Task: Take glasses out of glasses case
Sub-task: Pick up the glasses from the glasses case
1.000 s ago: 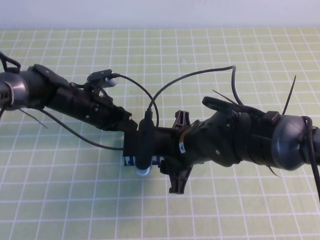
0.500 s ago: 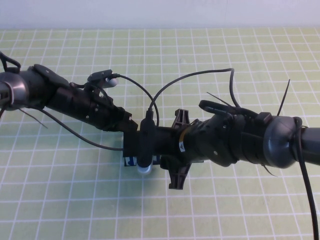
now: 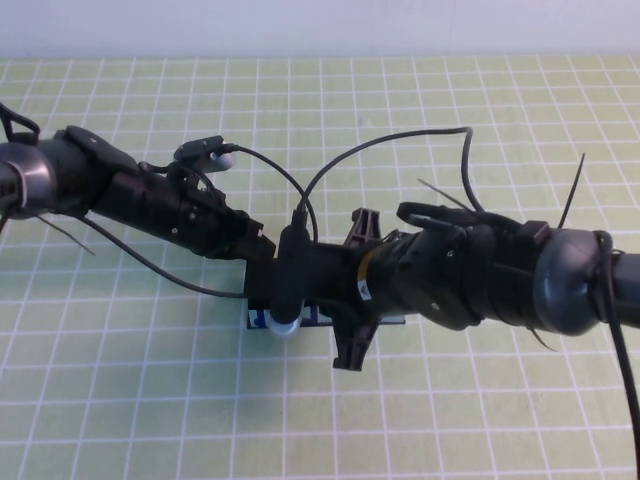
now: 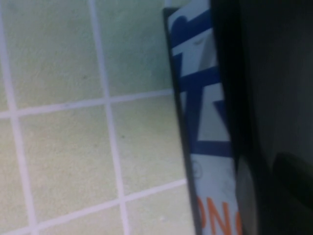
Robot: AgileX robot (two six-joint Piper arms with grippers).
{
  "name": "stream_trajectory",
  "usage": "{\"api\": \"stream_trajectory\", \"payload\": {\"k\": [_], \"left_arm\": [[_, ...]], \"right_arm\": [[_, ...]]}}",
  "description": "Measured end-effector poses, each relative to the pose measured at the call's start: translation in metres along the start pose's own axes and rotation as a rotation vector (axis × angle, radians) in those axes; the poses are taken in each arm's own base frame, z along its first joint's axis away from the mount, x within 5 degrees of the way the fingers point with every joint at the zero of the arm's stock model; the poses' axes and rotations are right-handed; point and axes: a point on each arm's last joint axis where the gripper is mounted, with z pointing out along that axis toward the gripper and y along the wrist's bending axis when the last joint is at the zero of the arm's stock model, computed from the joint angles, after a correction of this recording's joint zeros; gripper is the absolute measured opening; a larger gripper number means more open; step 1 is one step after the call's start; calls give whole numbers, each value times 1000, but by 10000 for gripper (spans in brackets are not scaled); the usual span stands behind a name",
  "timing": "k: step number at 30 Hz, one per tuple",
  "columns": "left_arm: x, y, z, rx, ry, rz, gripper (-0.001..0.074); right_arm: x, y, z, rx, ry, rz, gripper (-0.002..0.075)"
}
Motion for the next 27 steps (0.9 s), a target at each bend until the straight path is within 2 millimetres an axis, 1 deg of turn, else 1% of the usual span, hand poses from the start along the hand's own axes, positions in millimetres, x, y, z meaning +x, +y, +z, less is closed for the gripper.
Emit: {"api": "stream_trajectory", "payload": {"k": [3, 5, 8, 10, 12, 13, 16, 18, 20, 24, 27], "left_arm": [[-1, -1, -3, 2, -3, 3, -4], [-4, -5, -11, 1, -14, 12, -4], [-13, -12, -38, -21, -68, 28, -4], [-20, -21, -62, -33, -112, 54, -4], [-25, -35, -83, -34, -145, 109, -4], [-26, -42, -92, -29, -152, 148, -4], [-25, -61, -106, 12, -152, 280, -4], [-18, -66, -106, 54, -125, 348, -4], [-8, -64, -100, 78, -101, 396, -4], [16, -53, -77, 133, -77, 452, -4], [26, -45, -62, 172, -108, 448, -4]], "right_arm": [[-3, -5, -10, 24, -14, 35, 14], [-5, -9, -18, 40, -27, 55, 6], [-6, -12, -25, 54, -33, 65, -1], [-6, -13, -28, 60, -35, 62, -5], [-6, -14, -29, 62, -34, 61, -6], [-6, -15, -30, 65, -34, 62, -6], [-5, -16, -30, 68, -32, 72, -7], [-2, -19, -30, 75, -31, 105, -7], [2, -23, -29, 82, -24, 136, -8], [6, -28, -29, 91, -17, 164, -8], [6, -28, -29, 92, -17, 165, -8]]}}
